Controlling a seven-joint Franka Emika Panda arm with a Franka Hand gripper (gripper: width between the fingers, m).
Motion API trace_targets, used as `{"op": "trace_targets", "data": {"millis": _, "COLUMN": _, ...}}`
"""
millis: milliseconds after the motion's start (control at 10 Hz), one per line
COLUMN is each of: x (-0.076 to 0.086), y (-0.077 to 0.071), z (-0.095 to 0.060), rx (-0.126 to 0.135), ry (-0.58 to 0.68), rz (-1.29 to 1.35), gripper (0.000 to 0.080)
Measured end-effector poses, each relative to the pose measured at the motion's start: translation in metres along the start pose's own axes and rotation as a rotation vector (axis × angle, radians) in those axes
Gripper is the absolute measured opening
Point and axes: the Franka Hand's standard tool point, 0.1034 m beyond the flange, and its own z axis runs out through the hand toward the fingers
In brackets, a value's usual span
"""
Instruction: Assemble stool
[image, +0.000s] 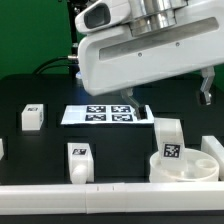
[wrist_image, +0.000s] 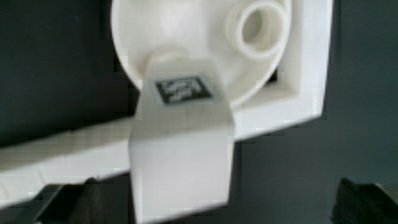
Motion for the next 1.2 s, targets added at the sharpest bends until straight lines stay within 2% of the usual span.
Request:
{"op": "trace_targets", "data": {"millis": 100, "x": 0.002, "y": 0.000, "z": 0.000, "rx": 0.008, "ry": -0.027, "rz": 0.003, "gripper": 0.0649}}
{"op": "trace_targets", "data": {"millis": 300, "x": 0.002, "y": 0.000, "z": 0.001, "rx": 0.006, "ry": -0.023, "rz": -0.031, "gripper": 0.0649}}
{"op": "trace_targets", "data": {"millis": 500, "x": 0.011, "y": 0.000, "z": 0.000, "rx": -0.102, "ry": -0.009, "rz": -0.330, "gripper": 0.0649}}
{"op": "trace_targets", "data": {"millis": 600, "x": 0.015, "y": -0.002, "z": -0.003, "rx": -0.147, "ry": -0.017, "rz": -0.504, "gripper": 0.0649}}
{"op": "trace_targets", "data": {"millis": 700, "x": 0.014, "y": -0.006, "z": -0.001, "rx": -0.181, "ry": -0.027, "rz": -0.611, "gripper": 0.0649}}
{"op": "trace_targets", "data": {"millis": 1000, "x": 0.015, "y": -0.001, "z": -0.001, "rx": -0.181, "ry": -0.043, "rz": -0.766, "gripper": 0.0649}}
{"op": "trace_targets", "data": {"millis": 1100, "x": 0.015, "y": 0.001, "z": 0.001, "rx": -0.191, "ry": -0.062, "rz": -0.872, "gripper": 0.0649}}
{"op": "trace_targets", "data": {"millis": 1200, "x": 0.016, "y": 0.003, "z": 0.005, "rx": -0.222, "ry": -0.101, "rz": -1.062, "gripper": 0.0649}}
